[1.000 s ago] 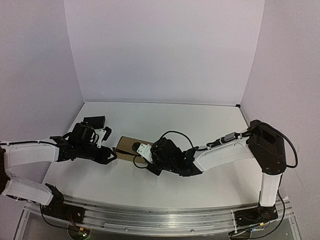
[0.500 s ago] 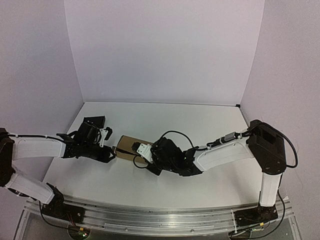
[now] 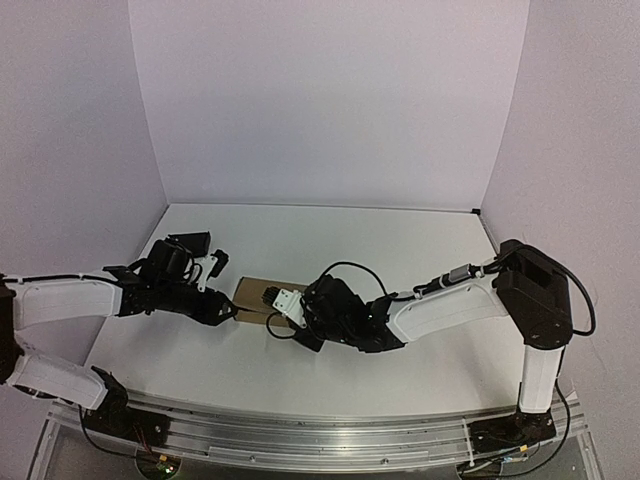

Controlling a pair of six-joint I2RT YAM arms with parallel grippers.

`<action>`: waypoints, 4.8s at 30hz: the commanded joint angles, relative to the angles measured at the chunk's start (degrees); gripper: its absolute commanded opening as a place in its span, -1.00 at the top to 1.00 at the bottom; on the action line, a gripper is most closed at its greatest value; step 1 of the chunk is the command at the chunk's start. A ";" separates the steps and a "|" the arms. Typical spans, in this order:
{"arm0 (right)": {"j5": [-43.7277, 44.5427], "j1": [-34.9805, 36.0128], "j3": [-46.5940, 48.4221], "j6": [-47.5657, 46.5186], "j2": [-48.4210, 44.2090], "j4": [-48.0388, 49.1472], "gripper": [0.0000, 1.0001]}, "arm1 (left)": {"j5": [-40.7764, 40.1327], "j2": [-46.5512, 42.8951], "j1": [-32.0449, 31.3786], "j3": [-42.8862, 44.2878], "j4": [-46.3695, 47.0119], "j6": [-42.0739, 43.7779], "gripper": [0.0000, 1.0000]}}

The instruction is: Fold the paper box

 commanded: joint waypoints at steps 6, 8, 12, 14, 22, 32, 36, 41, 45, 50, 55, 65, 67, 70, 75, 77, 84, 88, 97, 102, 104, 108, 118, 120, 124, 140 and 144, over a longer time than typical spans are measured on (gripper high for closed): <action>-5.56 -0.07 1.95 -1.96 -4.45 -6.41 0.02 | 24.62 -22.30 0.16 2.55 -13.31 44.90 -0.15; -7.56 -0.12 1.68 -1.53 -6.56 -7.45 -0.20 | 24.69 -20.56 0.20 4.33 -16.61 52.98 -0.22; -14.03 -0.54 1.40 1.57 -12.18 -10.96 -0.64 | 17.42 -11.14 2.67 6.44 -11.82 61.82 -0.35; -19.79 -2.22 1.35 5.98 -15.21 -12.63 -0.77 | 16.61 -5.60 6.29 7.72 -8.57 65.83 -0.30; -54.56 -12.73 2.45 24.33 -18.73 -12.51 -0.78 | 37.96 11.78 21.07 28.12 -22.31 79.49 -0.17; -17.47 -17.81 10.90 48.20 -7.72 -17.13 -0.54 | 30.65 15.14 19.43 18.21 -5.22 85.19 -0.31; -15.81 -17.83 10.53 52.87 -3.97 -18.42 -0.55 | 28.18 16.13 16.70 15.74 -1.43 84.37 -0.35; -21.15 -17.76 11.33 54.54 0.86 -18.80 -0.57 | 27.58 16.49 14.07 14.20 -3.70 86.87 -0.32; -25.14 -17.78 11.54 55.87 3.63 -18.82 -0.54 | 27.75 16.14 13.40 13.07 -7.91 93.64 -0.30; -25.44 -17.73 9.87 56.05 5.32 -18.73 -0.44 | 28.59 14.46 9.35 10.55 -8.67 96.47 -0.30; -28.26 -17.77 10.44 55.78 7.08 -18.64 -0.29 | 27.67 14.23 6.86 7.89 -10.76 103.94 -0.12; -28.39 -18.25 10.55 54.37 9.14 -19.22 -0.22 | 20.63 16.03 6.91 5.31 -4.93 118.60 -0.48; -28.49 -18.30 10.07 54.93 9.83 -19.77 -0.23 | 20.66 15.65 6.93 3.98 0.00 118.66 -0.62; -29.56 -18.60 9.22 55.49 10.81 -19.97 -0.27 | 21.33 15.59 7.46 4.37 1.68 119.06 -0.73; -33.16 -19.29 8.36 56.66 11.72 -20.04 -0.26 | 21.66 18.59 9.32 4.25 2.80 125.28 -0.74; -35.88 -19.38 8.80 57.08 12.15 -20.04 -0.25 | 22.75 19.82 9.39 2.93 4.65 127.42 -0.71; -47.05 -19.29 7.30 65.83 10.92 -20.15 -0.17 | 27.18 21.94 8.97 -2.18 13.55 130.59 -0.35; -50.79 -18.61 4.65 70.69 7.61 -20.10 -0.09 | 32.43 18.88 8.67 -4.97 17.93 129.20 -0.13; -52.62 -18.29 -0.04 74.79 -0.98 -20.30 -0.10 | 42.13 10.55 7.39 -9.28 18.31 126.68 0.40; -52.03 -18.31 -0.42 74.66 -2.38 -21.45 -0.12 | 41.53 9.62 6.34 -8.08 14.45 126.17 0.58; -51.94 -18.32 -0.21 74.65 -2.32 -22.01 -0.11 | 41.54 9.28 5.83 -8.14 13.84 126.93 0.77; -51.35 -18.24 0.72 73.77 -3.02 -23.30 -0.12 | 41.53 9.08 5.13 -6.59 9.55 128.24 0.94; -49.50 -19.01 6.04 67.53 -4.06 -33.65 -0.15 | 40.99 9.22 4.12 2.11 -0.51 113.87 1.00; -48.28 -19.95 6.91 65.53 -5.34 -35.72 -0.16 | 40.36 10.90 4.11 6.51 -4.49 104.89 1.00; -45.71 -22.76 8.66 62.38 -8.00 -38.80 -0.17 | 41.97 15.97 4.25 15.84 -11.97 88.92 1.00; -42.14 -26.85 25.85 53.73 -3.89 -51.38 -0.18 | 50.06 21.13 6.23 6.03 20.08 23.29 1.00; -34.17 -26.83 31.56 50.64 -3.08 -55.34 -0.21 | 47.47 20.85 5.56 2.91 24.51 20.91 1.00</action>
